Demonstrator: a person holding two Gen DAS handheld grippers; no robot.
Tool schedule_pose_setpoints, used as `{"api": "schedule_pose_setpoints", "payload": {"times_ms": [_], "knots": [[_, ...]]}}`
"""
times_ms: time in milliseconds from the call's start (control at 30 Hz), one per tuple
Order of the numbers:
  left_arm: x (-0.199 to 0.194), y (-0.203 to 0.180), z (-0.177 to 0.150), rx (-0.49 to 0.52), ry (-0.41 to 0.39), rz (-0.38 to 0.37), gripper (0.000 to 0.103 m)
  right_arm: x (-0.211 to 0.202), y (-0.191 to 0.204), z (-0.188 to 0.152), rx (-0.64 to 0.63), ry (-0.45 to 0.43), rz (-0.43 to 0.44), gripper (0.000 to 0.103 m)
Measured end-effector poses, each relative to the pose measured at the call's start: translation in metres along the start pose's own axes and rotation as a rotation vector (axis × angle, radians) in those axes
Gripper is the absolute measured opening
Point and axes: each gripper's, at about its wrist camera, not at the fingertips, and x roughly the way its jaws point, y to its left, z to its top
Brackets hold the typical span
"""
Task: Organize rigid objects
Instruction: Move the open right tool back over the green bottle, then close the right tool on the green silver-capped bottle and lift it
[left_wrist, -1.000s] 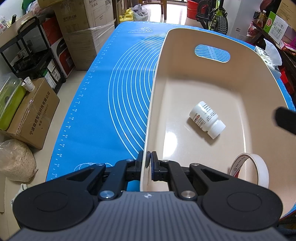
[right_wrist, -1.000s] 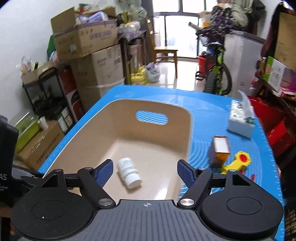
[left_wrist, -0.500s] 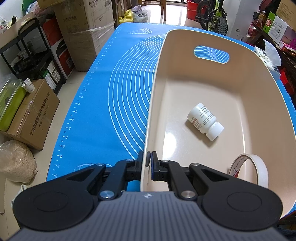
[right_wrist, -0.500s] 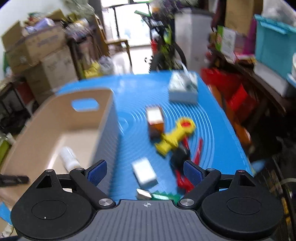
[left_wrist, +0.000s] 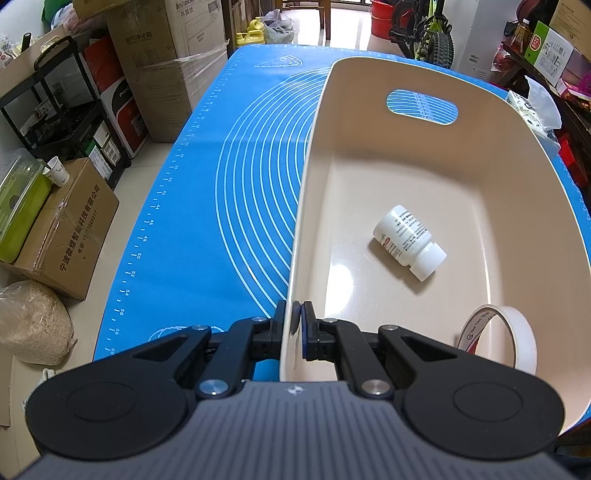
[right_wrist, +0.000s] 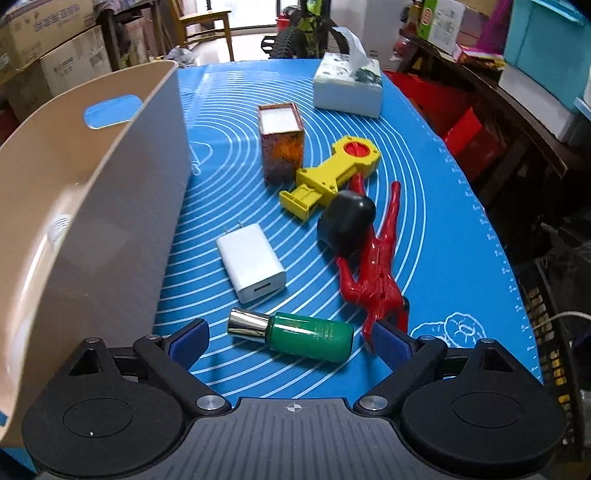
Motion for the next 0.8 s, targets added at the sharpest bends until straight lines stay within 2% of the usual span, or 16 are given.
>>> {"api": "schedule_pose_setpoints", "payload": {"times_ms": [200,367,567,800], "knots": [[0.000,-0.001,0.001,0.004,0.001,0.001,0.008,0.002,0.000,-0.006,0.075,-0.049,-0.011,0.096],[0.000,-0.001,0.001,0.005,0.000,0.001,0.008,0.002,-0.005,-0.007,0.161,-0.033,0.026,0.091],[0.001,-0.001,0.001,0.008,-0.001,0.005,0.008,0.015,0.001,-0.011,0.134,-0.028,-0.017,0.089],[0.002,-0.002,0.001,0.009,0.000,0.006,0.009,0.017,0.011,-0.013,0.084,-0.084,-0.055,0.081]]}}
